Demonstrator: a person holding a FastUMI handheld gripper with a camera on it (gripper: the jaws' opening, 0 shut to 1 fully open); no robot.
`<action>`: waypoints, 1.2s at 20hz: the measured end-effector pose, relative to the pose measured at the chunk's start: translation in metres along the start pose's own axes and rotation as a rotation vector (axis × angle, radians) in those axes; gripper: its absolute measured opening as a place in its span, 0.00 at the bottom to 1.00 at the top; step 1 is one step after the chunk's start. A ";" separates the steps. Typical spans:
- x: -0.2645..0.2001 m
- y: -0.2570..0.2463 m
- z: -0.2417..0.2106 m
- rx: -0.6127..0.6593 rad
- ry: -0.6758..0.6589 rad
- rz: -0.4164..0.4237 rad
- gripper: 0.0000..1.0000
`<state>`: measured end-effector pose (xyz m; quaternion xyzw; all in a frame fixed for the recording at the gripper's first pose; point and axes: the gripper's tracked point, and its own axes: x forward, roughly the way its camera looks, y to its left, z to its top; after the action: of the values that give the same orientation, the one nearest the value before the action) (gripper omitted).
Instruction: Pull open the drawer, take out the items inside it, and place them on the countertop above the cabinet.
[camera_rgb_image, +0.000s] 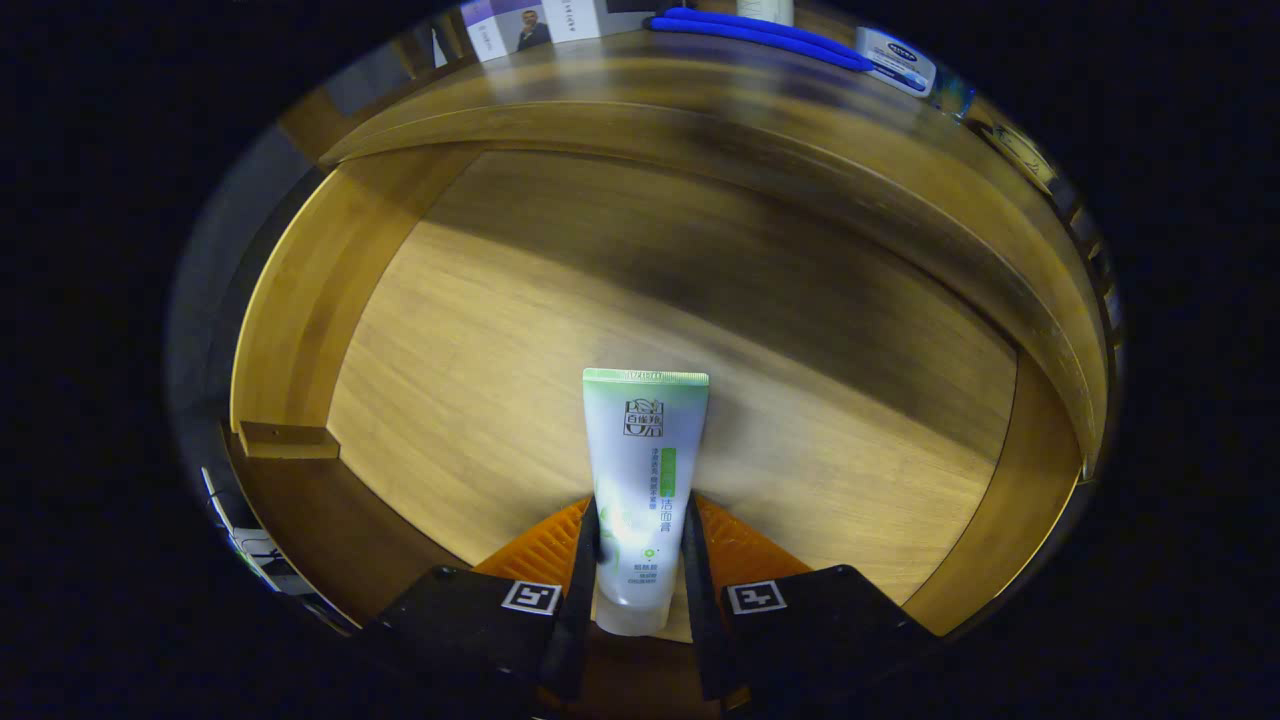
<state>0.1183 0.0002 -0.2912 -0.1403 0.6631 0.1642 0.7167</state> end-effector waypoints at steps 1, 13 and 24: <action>-0.005 0.001 0.003 -0.005 -0.018 0.000 0.46; -0.092 0.006 0.015 0.007 -0.236 0.067 0.46; -0.161 -0.022 0.098 0.127 -0.403 0.111 0.46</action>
<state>0.2052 0.0127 -0.1227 -0.0225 0.5221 0.1857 0.8321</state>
